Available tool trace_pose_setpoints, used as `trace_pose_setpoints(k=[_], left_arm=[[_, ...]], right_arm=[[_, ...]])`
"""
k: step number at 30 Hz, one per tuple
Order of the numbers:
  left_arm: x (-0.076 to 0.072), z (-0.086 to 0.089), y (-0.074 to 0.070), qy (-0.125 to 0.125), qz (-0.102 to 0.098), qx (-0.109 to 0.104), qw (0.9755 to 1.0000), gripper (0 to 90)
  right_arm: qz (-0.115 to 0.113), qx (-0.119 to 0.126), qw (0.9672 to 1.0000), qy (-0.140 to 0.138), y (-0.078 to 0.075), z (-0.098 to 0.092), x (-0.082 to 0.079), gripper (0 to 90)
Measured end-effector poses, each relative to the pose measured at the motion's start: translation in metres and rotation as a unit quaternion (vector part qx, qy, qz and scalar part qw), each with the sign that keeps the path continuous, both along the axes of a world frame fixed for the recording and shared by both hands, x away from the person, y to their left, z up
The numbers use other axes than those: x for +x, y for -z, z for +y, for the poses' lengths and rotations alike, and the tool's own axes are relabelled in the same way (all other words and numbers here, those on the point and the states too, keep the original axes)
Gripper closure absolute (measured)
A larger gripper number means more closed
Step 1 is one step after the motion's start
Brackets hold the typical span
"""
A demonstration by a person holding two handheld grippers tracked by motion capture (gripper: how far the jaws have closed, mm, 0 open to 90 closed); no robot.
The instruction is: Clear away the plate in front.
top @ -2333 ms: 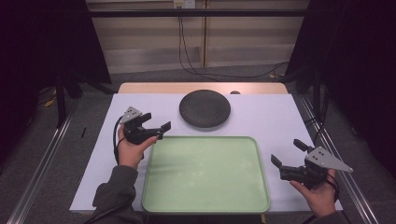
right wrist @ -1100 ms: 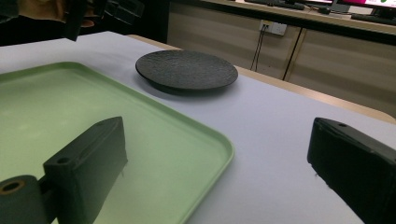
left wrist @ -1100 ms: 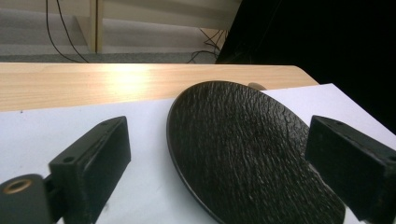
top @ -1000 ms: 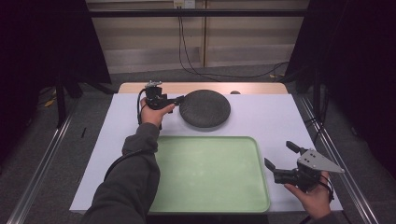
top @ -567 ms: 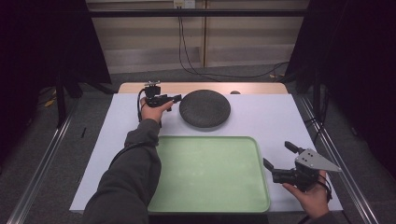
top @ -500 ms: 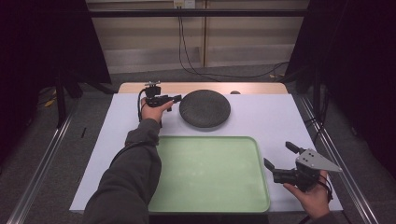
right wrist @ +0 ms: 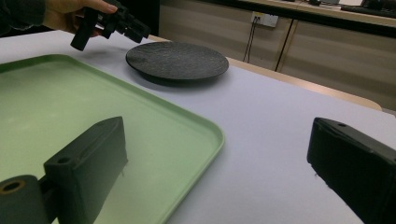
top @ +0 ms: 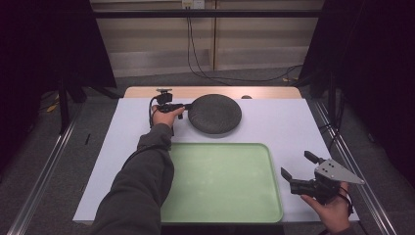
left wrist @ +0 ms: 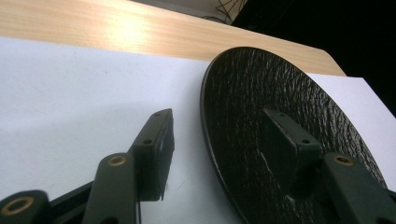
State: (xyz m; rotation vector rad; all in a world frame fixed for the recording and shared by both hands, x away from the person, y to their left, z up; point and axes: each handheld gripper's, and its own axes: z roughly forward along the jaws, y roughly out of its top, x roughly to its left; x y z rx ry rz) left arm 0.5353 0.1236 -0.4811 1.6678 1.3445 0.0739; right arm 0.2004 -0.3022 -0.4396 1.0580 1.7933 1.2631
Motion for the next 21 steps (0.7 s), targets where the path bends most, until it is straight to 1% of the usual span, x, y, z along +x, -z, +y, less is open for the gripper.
trace_pose_setpoints(k=[2, 3, 4, 5, 6, 8, 9, 10, 11, 12, 13, 14, 15, 17, 18, 19, 21], left_arm=[[0.001, 0.0, 0.004, -0.002, 0.011, -0.007, 0.9999, 46.4], [0.001, -0.001, 0.006, -0.004, 0.015, -0.015, 0.9998, 47.2], [0.001, -0.001, 0.007, -0.003, 0.015, -0.007, 0.9999, 48.5], [0.002, -0.001, 0.008, -0.004, 0.014, -0.005, 0.9999, 48.8], [0.002, -0.001, 0.01, -0.003, 0.017, -0.005, 0.9998, 50.4], [0.003, -0.002, 0.013, -0.012, 0.02, -0.016, 0.9996, 52.0], [0.003, -0.001, 0.014, -0.013, 0.024, -0.016, 0.9995, 54.1], [0.004, -0.002, 0.015, -0.019, 0.023, -0.024, 0.9993, 54.4], [0.004, -0.001, 0.016, -0.018, 0.026, -0.032, 0.999, 56.1], [0.004, -0.002, 0.017, -0.018, 0.026, -0.033, 0.999, 57.7], [0.004, -0.003, 0.018, -0.019, 0.028, -0.028, 0.9991, 57.8], [0.004, -0.004, 0.019, -0.022, 0.03, -0.035, 0.9987, 58.3], [0.004, -0.004, 0.021, -0.025, 0.031, -0.041, 0.9983, 59.3], [0.004, -0.006, 0.023, -0.034, 0.032, -0.054, 0.9974, 61.0], [0.004, -0.007, 0.023, -0.036, 0.031, -0.053, 0.9975, 61.9], [0.004, -0.009, 0.024, -0.034, 0.03, -0.057, 0.9974, 62.1], [0.004, -0.012, 0.026, -0.039, 0.029, -0.064, 0.9968, 62.4]], right_arm=[[0.002, 0.001, 1.0, 0.003, 0.0, -0.001, -0.001, 4.5], [0.003, 0.005, 1.0, 0.001, 0.0, -0.001, -0.001, 4.5], [0.009, 0.001, 1.0, -0.001, 0.0, -0.002, -0.002, 4.5], [0.008, 0.002, 1.0, -0.001, 0.001, -0.002, -0.001, 4.6], [0.007, 0.0, 1.0, 0.001, 0.001, -0.002, -0.001, 4.5], [0.007, 0.002, 1.0, -0.001, 0.001, -0.002, -0.001, 4.5], [0.007, 0.002, 1.0, -0.001, 0.001, -0.002, -0.001, 4.5], [0.008, 0.001, 1.0, -0.001, 0.001, -0.002, -0.001, 4.5], [0.008, 0.002, 1.0, 0.0, 0.001, -0.002, -0.001, 4.6], [0.006, 0.001, 1.0, -0.002, 0.001, -0.002, 0.0, 4.6], [0.008, 0.001, 1.0, -0.002, 0.001, -0.002, 0.0, 4.6], [0.009, 0.004, 0.9999, -0.001, 0.001, -0.002, 0.0, 4.6], [0.012, 0.001, 0.9999, -0.002, 0.001, -0.002, 0.0, 4.5], [0.004, 0.001, 1.0, 0.003, 0.001, -0.002, 0.001, 4.6], [0.006, 0.002, 1.0, 0.006, 0.001, -0.002, 0.001, 4.5], [0.009, 0.003, 0.9999, 0.006, 0.001, -0.001, 0.0, 4.5], [0.008, 0.002, 1.0, 0.005, 0.002, -0.002, 0.0, 4.6]])
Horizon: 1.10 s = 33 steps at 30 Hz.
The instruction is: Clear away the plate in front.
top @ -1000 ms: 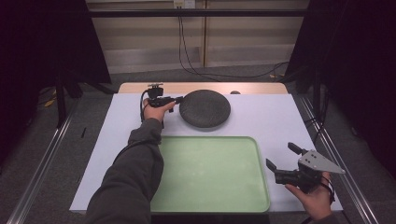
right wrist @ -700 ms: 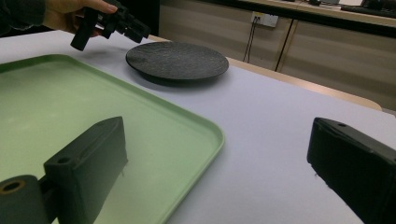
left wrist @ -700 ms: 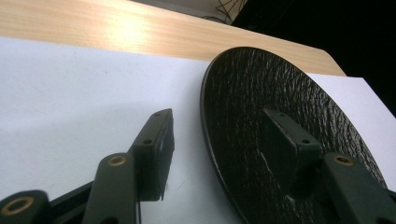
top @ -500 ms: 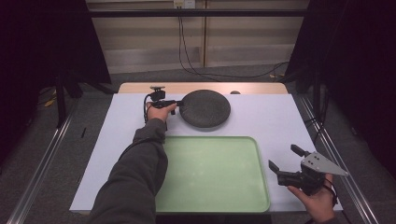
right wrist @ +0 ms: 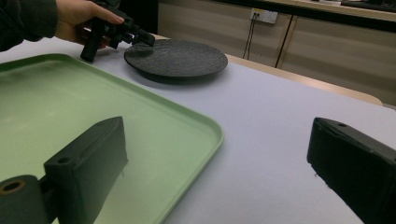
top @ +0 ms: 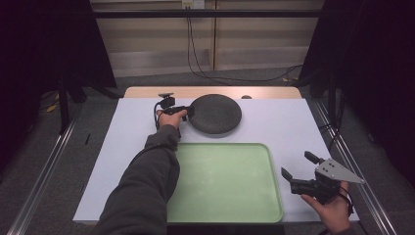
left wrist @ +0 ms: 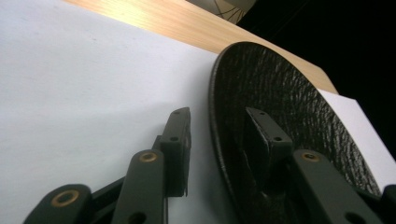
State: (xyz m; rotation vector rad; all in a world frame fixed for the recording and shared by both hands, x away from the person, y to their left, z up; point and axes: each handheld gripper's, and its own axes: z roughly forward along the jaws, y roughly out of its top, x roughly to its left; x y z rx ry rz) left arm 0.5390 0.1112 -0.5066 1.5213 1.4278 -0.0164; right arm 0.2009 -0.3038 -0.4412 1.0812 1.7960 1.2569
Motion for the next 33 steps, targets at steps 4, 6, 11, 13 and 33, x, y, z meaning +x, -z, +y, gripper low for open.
trace_pose_setpoints(k=[4, 6, 11, 13, 33], left_arm=[[-0.001, -0.006, 0.002, -0.016, 0.007, -0.015, 0.9997, 64.4], [-0.001, -0.009, 0.003, -0.022, 0.012, -0.023, 0.9994, 65.3], [-0.001, -0.011, 0.004, -0.033, 0.016, -0.023, 0.9991, 69.6], [-0.001, -0.011, 0.005, -0.034, 0.02, -0.029, 0.9988, 70.8], [-0.007, -0.003, -0.008, -0.04, 0.059, -0.098, 0.9926, 82.8]], right_arm=[[0.001, 0.001, 1.0, 0.0, 0.0, 0.0, 0.0, 4.5], [0.002, 0.002, 1.0, -0.001, 0.001, -0.001, 0.0, 4.5], [0.001, -0.003, 1.0, -0.006, 0.0, 0.0, 0.0, 4.5], [-0.002, -0.005, 1.0, -0.008, 0.0, 0.0, 0.001, 4.5], [0.002, 0.003, 0.9999, -0.014, -0.001, 0.0, 0.005, 4.9]])
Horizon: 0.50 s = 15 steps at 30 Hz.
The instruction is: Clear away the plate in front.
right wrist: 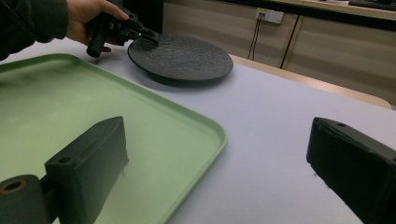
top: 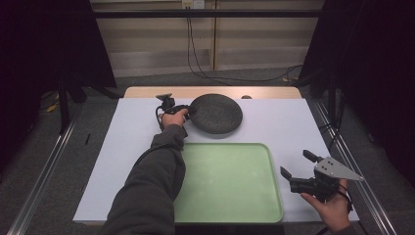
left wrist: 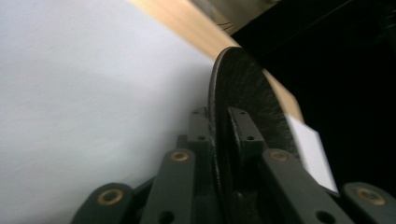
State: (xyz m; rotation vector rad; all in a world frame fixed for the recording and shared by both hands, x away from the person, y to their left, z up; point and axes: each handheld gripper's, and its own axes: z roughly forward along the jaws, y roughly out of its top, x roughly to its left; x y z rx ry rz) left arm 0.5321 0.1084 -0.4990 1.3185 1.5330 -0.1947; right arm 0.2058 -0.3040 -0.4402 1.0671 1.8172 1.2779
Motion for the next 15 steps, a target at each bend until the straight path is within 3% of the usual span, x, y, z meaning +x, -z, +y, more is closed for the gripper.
trace_pose_setpoints(k=[2, 5, 9, 15], left_arm=[[-0.001, -0.001, -0.006, 0.004, 0.005, 0.003, 1.0, 83.9], [-0.005, -0.003, -0.011, -0.004, 0.006, -0.013, 0.9999, 85.6], [-0.009, -0.005, -0.017, -0.005, -0.002, -0.014, 0.9999, 86.8], [-0.013, -0.009, -0.029, 0.002, -0.015, 0.014, 0.9998, 87.3]], right_arm=[[-0.002, 0.0, 1.0, -0.005, -0.001, 0.0, 0.0, 5.3], [-0.004, 0.0, 0.9999, -0.01, -0.001, 0.0, 0.0, 5.3], [-0.004, -0.001, 0.9999, -0.01, 0.0, 0.0, 0.0, 4.8], [-0.003, 0.004, 0.9999, -0.012, -0.001, 0.0, -0.001, 4.4]])
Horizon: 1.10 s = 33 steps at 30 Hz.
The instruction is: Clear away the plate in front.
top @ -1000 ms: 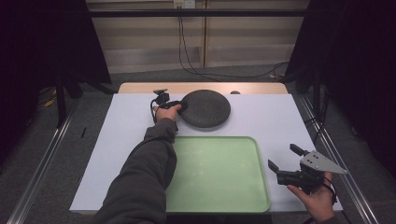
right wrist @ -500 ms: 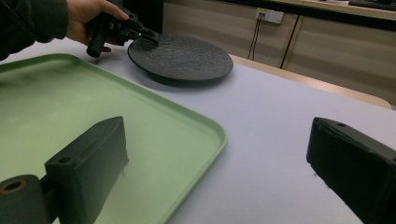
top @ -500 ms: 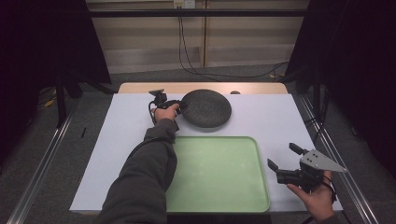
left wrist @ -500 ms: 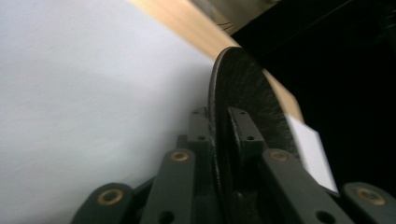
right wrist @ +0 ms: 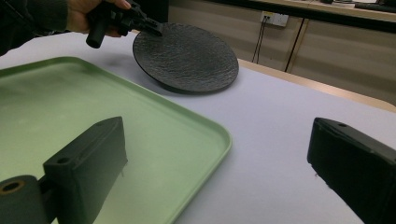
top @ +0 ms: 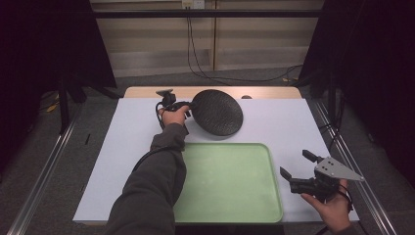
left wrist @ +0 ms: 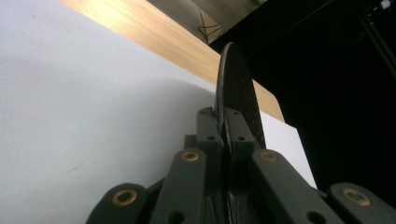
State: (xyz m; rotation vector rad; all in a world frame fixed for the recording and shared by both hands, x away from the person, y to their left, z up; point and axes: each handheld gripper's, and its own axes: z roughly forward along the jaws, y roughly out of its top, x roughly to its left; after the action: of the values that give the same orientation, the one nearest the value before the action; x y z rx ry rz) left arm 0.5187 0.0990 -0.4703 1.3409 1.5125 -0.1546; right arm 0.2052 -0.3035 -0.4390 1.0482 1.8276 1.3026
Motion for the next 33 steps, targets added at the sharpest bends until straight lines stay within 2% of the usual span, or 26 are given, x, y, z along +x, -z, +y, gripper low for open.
trace_pose_setpoints(k=[2, 6, 14, 17, 20, 25, 29, 33], left_arm=[[-0.001, -0.002, -0.003, -0.003, 0.0, -0.001, 1.0, 87.3], [-0.002, -0.004, -0.008, 0.001, -0.001, 0.01, 0.9999, 87.3], [0.002, -0.01, -0.019, 0.003, 0.009, 0.023, 0.9997, 87.2], [0.005, -0.009, -0.024, 0.003, 0.007, 0.022, 0.9997, 86.8], [0.005, -0.001, -0.032, 0.003, 0.014, 0.017, 0.9998, 86.6], [0.0, 0.017, -0.048, -0.003, 0.018, -0.007, 0.9998, 86.5], [-0.008, 0.029, -0.059, 0.005, 0.019, -0.006, 0.9998, 86.3], [-0.017, 0.038, -0.066, 0.016, 0.022, -0.003, 0.9996, 86.3]], right_arm=[[0.001, 0.001, 1.0, -0.004, 0.0, 0.0, 0.0, 4.4], [0.001, 0.0, 1.0, -0.004, 0.0, 0.001, -0.001, 4.4], [0.004, 0.004, 1.0, -0.005, 0.0, 0.0, -0.001, 4.1], [0.003, 0.004, 1.0, -0.007, 0.0, 0.0, 0.0, 4.0], [0.002, 0.009, 1.0, -0.001, 0.0, 0.0, 0.001, 3.5], [0.009, 0.007, 0.9999, -0.005, 0.001, 0.002, 0.003, 2.9], [0.002, 0.001, 1.0, -0.008, 0.001, 0.005, 0.004, 2.2], [0.005, 0.006, 0.9999, -0.008, 0.002, 0.005, 0.007, 0.0]])
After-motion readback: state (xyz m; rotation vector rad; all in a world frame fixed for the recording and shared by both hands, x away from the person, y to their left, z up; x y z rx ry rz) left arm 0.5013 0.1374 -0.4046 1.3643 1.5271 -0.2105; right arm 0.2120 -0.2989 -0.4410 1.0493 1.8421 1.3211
